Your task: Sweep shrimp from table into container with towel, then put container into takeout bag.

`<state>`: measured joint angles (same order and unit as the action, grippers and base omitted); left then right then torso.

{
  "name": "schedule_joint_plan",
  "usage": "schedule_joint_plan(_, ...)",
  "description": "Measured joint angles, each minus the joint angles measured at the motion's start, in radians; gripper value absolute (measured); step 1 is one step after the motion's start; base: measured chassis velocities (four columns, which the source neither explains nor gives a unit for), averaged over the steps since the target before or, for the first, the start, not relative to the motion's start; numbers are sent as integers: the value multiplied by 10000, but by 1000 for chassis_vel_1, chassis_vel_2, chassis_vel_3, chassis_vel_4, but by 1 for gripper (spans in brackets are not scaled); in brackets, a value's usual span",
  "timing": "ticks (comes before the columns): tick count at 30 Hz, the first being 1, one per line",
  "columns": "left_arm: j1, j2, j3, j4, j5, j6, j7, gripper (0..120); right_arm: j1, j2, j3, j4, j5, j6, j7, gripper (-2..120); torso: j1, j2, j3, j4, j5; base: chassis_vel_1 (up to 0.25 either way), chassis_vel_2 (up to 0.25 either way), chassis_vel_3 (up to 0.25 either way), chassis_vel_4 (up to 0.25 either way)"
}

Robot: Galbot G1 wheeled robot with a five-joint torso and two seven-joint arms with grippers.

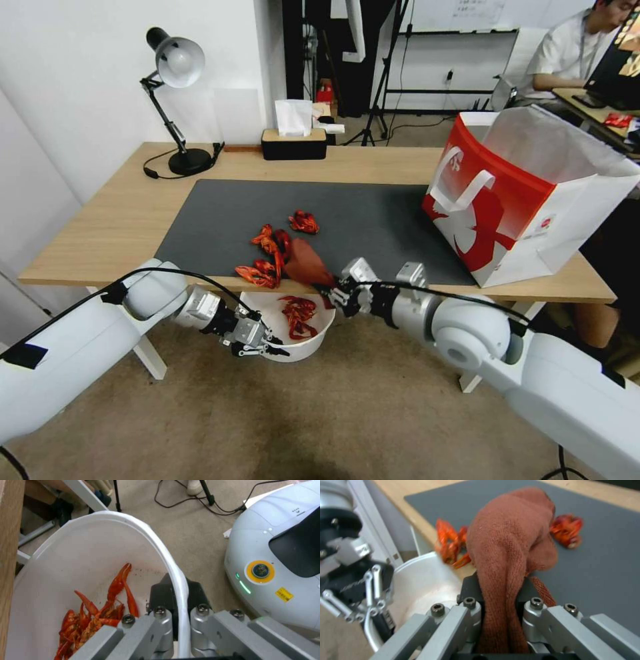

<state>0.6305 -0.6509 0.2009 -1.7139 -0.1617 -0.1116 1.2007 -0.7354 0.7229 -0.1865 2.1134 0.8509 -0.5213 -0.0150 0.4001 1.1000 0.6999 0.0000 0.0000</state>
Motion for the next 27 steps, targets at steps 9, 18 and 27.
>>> schedule_joint_plan(9,16,3,-13,-34,6,0,2,0,-247,-170,715,80,153,250,-155,9,0,0,0,-1,1,0,0,0,0)
schedule_joint_plan(18,155,26,-129,-83,24,2,9,0,459,-24,1041,-804,406,615,-116,9,-1,0,0,0,-1,0,0,0,0)
schedule_joint_plan(27,210,35,-232,-18,46,3,40,0,2931,252,-597,-3945,389,1765,-1257,9,-1,-1,1,-1,0,0,0,0,0)
